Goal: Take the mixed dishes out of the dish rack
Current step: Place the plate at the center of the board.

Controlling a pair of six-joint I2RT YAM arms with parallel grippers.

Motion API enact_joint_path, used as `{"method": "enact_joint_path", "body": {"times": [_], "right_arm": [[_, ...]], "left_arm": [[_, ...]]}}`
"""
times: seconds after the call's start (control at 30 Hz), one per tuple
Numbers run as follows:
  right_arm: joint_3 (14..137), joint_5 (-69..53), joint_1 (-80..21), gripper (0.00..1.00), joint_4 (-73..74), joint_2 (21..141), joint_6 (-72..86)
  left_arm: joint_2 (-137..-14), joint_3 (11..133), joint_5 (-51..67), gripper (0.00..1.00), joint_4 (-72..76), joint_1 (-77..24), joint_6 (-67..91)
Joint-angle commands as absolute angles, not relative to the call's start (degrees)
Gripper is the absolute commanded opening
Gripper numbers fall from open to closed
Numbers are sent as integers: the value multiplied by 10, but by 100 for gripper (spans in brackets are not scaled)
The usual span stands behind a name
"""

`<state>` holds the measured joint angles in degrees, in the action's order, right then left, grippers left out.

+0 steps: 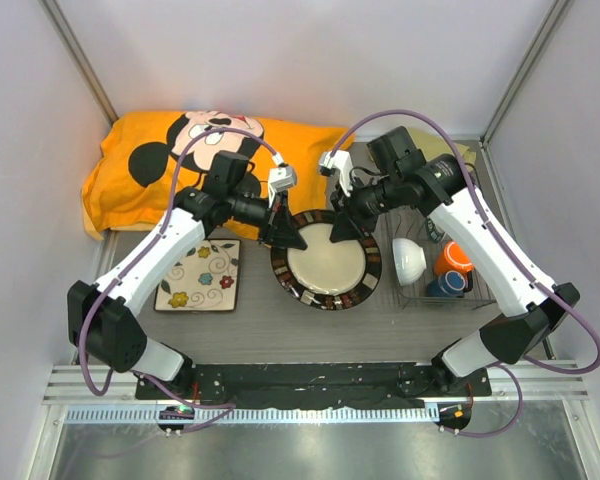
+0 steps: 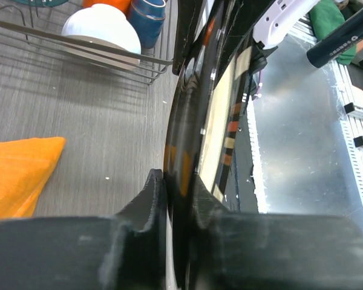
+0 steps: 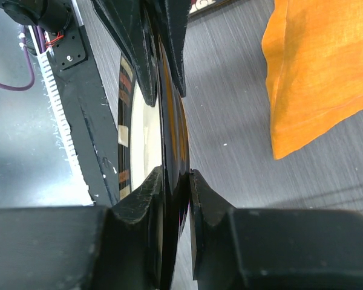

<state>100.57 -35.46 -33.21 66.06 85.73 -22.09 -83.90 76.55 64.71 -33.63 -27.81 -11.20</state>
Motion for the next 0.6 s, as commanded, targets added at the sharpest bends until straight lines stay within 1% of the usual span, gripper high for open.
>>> {"method": "enact_joint_path", "body": {"times": [0.0, 0.17, 0.23, 0.27, 0.3, 0.37, 0.4, 0.47, 0.53, 0.57], "right_arm": [[1038, -404, -338, 1, 613, 832, -225], [1048, -398, -338, 1, 615, 839, -223], [1047, -388, -338, 5, 614, 840, -225], [1044, -385, -338, 9, 616, 840, -227], [1043, -383, -338, 19, 618, 840, -229], [1041, -377, -338, 27, 623, 838, -232], [1040, -374, -338, 39, 624, 838, -234], [1035, -361, -339, 46, 624, 831, -233], [1031, -351, -338, 60, 620, 824, -232], [1030, -339, -338, 63, 617, 822, -230]], "left_arm": [[-823, 761, 704, 0, -319, -286, -84], [-822, 753, 710, 0, -318, -289, -76], [-816, 754, 708, 0, -320, -289, -75], [-813, 756, 695, 0, -320, -288, -74], [-810, 755, 687, 0, -321, -288, -75], [-802, 756, 658, 0, -322, -288, -76], [-799, 757, 647, 0, -326, -287, -79], [-798, 759, 630, 0, -333, -287, -88], [-801, 766, 609, 0, -350, -286, -96], [-805, 770, 602, 0, -355, -284, -99]]}}
